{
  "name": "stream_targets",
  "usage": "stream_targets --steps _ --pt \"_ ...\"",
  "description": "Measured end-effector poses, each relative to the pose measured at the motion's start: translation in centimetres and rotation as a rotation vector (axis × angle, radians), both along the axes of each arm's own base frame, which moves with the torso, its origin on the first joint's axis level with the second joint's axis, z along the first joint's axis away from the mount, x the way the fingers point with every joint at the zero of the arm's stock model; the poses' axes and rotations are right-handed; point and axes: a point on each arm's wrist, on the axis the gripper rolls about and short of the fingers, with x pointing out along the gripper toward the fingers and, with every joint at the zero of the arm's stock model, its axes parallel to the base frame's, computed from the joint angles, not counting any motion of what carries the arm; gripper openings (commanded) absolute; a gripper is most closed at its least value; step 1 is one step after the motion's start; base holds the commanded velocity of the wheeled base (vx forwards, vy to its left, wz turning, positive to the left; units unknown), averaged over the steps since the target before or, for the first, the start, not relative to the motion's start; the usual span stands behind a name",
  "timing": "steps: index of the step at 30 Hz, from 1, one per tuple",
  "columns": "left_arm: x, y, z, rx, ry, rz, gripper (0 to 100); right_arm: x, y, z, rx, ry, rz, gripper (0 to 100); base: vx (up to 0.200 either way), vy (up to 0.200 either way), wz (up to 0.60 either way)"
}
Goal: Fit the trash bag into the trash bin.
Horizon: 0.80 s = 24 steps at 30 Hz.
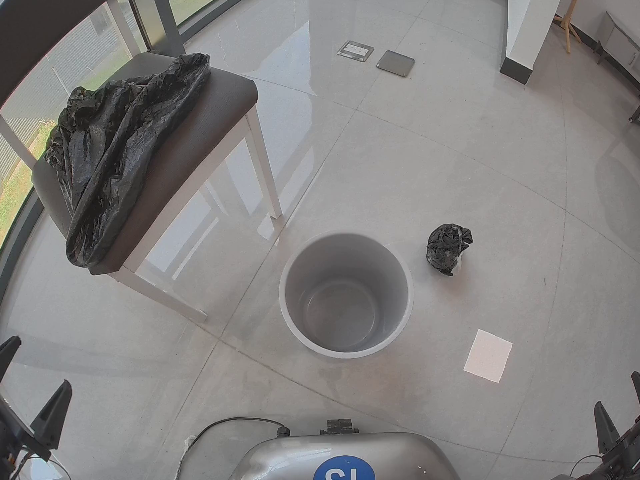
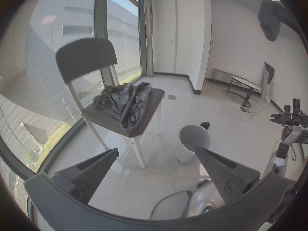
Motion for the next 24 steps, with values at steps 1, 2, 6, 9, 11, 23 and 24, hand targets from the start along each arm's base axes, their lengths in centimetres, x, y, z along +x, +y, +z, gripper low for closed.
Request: stream_targets --steps 1,2,6,9,11,23,24 --pt "0.6 0.0 0.3 -0.004 0.030 -0.014 100 0.0 0.0 0.0 -0.001 0.000 0.001 100 0.000 0.000 0.00" --pt "1.1 -0.1 0.5 -0.007 0.056 -0.025 100 0.0 0.0 0.0 -0.002 0.000 0.002 100 0.000 0.000 0.00" --pt "3.4 -0.2 1.4 -0.036 0.151 -0.052 100 0.0 0.0 0.0 -0.004 0.000 0.007 100 0.000 0.000 0.00" --pt "4.7 -0.2 2.0 -0.084 0.167 -0.030 100 0.0 0.0 0.0 -0.005 0.000 0.009 100 0.000 0.000 0.00" --pt "5.7 0.0 2.7 -0.134 0.148 0.007 100 0.0 0.0 0.0 -0.006 0.000 0.010 100 0.000 0.000 0.00" --pt "10.3 2.1 2.5 -0.298 0.153 0.242 100 0.0 0.0 0.0 -0.032 -0.002 0.014 100 0.000 0.000 0.00" --pt "10.4 2.2 2.5 -0.303 0.160 0.247 100 0.0 0.0 0.0 -0.034 -0.002 0.014 100 0.000 0.000 0.00"
